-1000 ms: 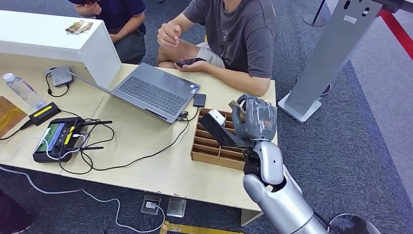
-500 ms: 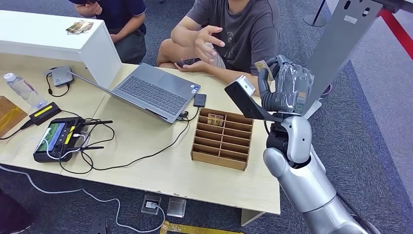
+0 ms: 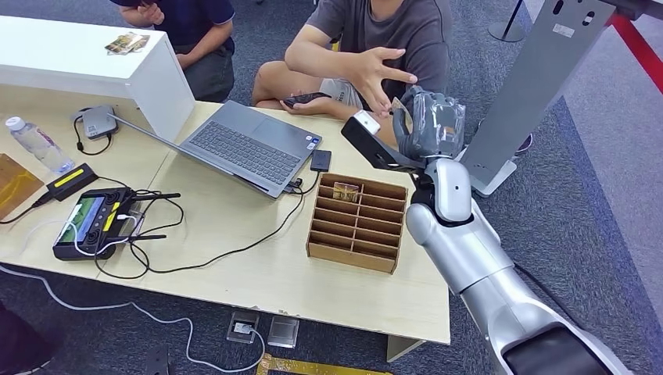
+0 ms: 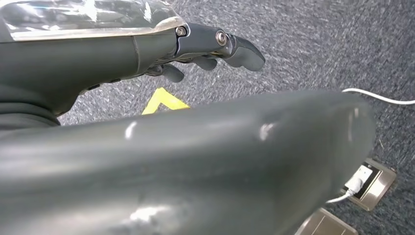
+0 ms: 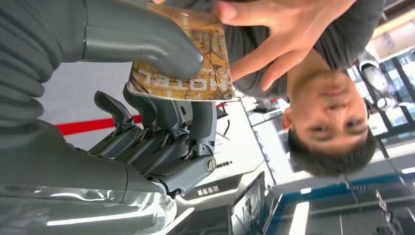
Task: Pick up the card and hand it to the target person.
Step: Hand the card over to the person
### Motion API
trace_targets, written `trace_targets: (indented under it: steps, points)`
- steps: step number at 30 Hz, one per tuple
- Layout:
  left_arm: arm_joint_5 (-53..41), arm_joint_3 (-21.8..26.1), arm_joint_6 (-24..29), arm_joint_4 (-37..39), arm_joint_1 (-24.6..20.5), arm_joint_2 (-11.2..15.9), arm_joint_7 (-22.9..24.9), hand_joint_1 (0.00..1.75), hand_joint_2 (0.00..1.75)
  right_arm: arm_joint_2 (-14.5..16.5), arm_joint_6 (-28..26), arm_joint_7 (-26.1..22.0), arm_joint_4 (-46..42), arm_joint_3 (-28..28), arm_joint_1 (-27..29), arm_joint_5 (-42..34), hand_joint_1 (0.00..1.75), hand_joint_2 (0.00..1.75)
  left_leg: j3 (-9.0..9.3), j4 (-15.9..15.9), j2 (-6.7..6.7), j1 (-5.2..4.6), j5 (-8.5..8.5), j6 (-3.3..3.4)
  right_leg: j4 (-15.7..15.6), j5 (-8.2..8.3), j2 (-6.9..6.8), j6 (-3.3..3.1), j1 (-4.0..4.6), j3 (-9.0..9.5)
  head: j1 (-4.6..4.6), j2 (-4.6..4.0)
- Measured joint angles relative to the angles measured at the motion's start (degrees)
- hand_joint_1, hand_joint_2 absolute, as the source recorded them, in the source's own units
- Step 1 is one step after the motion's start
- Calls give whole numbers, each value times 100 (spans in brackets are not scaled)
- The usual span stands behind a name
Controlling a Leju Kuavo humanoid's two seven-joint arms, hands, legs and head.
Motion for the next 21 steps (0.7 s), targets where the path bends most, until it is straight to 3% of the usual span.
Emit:
trace_targets:
  steps: [12, 17, 18, 21]
  points:
    - [9, 0, 348, -1, 1, -14, 126, 0, 0, 499, -452, -305, 937, 150, -152, -116, 158, 175, 1, 1, 1, 0, 2, 1, 0, 0, 1, 0, 0, 0, 5, 0]
    - [9, 0, 380, -2, 2, -20, 162, 0, 0, 586, -528, -384, 1099, 171, -172, -183, 146, 175, 1, 1, 1, 0, 2, 1, -1, 0, 1, 0, 0, 0, 2, 0]
    - [9, 0, 381, -2, 2, -20, 166, 0, 0, 596, -538, -394, 1124, 176, -178, -198, 132, 175, 1, 1, 1, 0, 2, 1, -1, 0, 1, 0, 0, 0, 2, 0]
    - [9, 0, 382, -2, 2, -20, 170, 0, 0, 617, -572, -434, 1187, 198, -197, -229, 24, 175, 1, 1, 1, 0, 2, 1, 0, 0, 1, 0, 0, 0, 3, 0]
